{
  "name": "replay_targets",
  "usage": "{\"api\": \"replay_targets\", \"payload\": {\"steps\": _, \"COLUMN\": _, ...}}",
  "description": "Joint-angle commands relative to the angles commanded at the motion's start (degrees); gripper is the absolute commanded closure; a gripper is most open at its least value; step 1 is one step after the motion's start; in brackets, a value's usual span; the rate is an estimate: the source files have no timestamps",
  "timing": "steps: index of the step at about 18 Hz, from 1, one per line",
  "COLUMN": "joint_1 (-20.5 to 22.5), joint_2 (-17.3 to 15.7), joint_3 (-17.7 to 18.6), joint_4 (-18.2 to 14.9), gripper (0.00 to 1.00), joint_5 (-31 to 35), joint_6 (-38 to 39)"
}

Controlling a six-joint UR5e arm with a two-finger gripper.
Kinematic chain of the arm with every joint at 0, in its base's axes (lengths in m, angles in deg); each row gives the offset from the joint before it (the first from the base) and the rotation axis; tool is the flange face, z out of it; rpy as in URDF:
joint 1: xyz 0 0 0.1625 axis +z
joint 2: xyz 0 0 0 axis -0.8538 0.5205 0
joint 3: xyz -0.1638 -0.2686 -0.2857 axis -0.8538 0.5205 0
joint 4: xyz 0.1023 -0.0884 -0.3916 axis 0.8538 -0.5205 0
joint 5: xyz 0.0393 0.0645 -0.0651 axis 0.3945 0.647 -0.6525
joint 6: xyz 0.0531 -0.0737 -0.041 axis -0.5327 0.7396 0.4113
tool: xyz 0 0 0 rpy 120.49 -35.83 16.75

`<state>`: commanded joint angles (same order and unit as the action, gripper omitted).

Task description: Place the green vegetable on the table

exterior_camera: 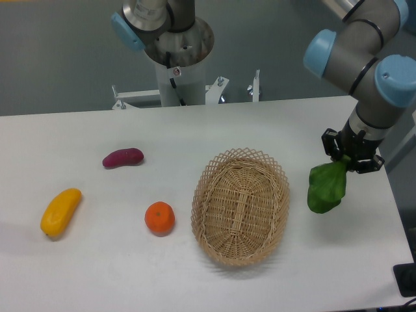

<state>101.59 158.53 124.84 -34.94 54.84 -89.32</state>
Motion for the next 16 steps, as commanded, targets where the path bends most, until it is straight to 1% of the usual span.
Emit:
{"api": "replay_targets", "payload": {"steps": 13, "joint_1": -0.5, "joint_2": -0.1, "joint_3": 0.5, "joint_4": 0.0, "gripper": 0.98, "joint_5": -0.1, "joint_6": 0.2}}
{"api": "replay_targets", "payload": {"steps": 16, "joint_1": -2.5, "joint_2": -0.7, "joint_3": 1.0, "joint_4": 0.0, "gripper": 0.98, "joint_5": -0.5, "joint_6": 0.2}}
